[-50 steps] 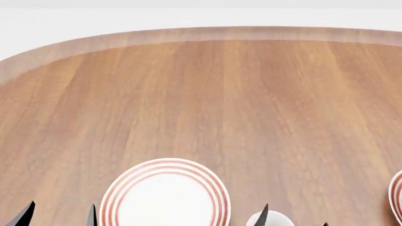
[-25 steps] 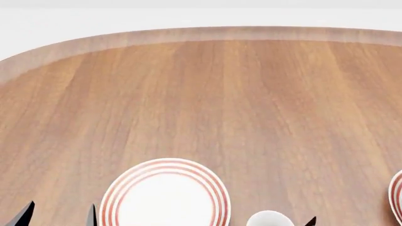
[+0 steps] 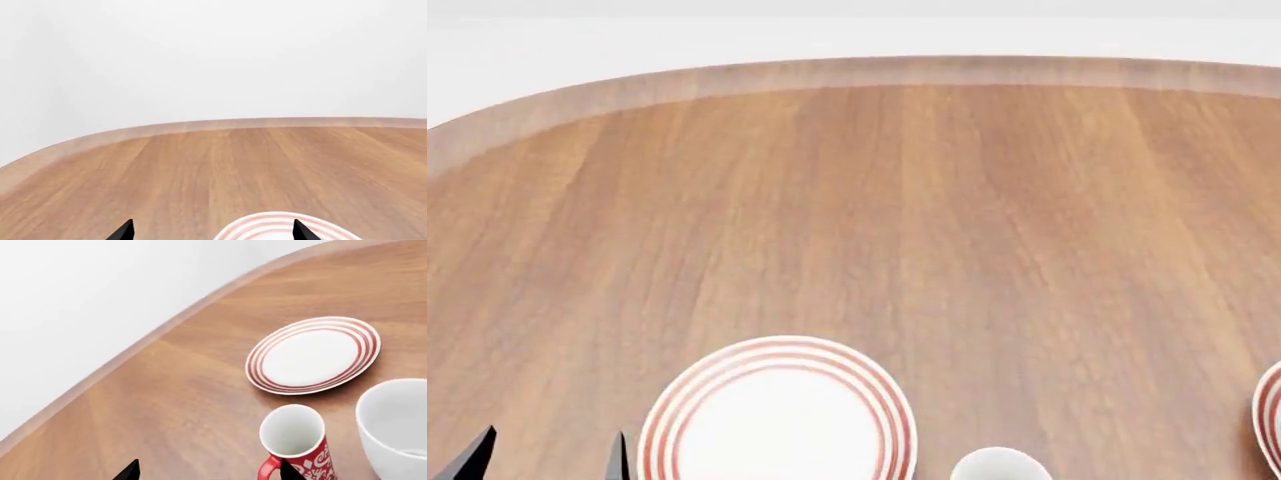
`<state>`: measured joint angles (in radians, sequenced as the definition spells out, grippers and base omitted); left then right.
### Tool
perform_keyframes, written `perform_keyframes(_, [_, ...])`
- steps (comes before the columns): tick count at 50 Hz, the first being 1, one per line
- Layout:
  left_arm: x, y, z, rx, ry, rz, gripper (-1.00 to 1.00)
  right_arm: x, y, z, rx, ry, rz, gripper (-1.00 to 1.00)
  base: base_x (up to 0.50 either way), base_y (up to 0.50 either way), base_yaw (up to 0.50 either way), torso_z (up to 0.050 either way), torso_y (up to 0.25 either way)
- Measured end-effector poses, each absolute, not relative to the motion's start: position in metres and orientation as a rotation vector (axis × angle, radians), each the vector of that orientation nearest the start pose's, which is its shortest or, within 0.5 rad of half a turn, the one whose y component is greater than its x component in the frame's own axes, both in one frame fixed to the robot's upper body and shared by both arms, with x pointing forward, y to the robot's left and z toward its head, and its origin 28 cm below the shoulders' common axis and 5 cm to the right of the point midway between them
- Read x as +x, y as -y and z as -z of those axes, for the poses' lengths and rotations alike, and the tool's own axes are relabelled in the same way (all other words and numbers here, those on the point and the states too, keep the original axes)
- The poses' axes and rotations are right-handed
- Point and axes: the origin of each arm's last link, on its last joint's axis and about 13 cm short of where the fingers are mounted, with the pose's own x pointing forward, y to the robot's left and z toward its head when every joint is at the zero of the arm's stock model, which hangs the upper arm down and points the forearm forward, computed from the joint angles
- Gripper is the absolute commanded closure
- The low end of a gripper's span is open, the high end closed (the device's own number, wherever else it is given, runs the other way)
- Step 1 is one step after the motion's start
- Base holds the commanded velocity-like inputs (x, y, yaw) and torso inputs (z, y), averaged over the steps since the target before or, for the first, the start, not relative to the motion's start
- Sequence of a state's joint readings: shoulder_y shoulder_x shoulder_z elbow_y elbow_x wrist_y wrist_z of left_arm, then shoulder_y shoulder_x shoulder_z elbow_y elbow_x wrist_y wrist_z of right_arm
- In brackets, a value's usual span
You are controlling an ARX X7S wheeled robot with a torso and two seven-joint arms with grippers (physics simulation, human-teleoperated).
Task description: Put the red mug on the left plate.
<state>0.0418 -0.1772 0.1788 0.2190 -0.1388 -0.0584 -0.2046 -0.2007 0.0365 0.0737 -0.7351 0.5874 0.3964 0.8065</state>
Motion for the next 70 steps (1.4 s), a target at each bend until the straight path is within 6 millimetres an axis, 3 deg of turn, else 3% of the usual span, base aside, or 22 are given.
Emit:
perform_keyframes(16, [0.200,-0.204,-0.043,0.013,0.090,0.006,-1.00,0.160,0.090,-0.102,0.535,-0.089,0.663,-1.00,0.00,0.00,0.00,0.000,0.000])
perform_keyframes(70, [0.200,-0.203,-0.043,0.014,0.091,0.010,-1.00,0.226,0.094,-0.096,0.620,-0.240,0.827,-1.00,0.00,0.00,0.00,0.000,0.000])
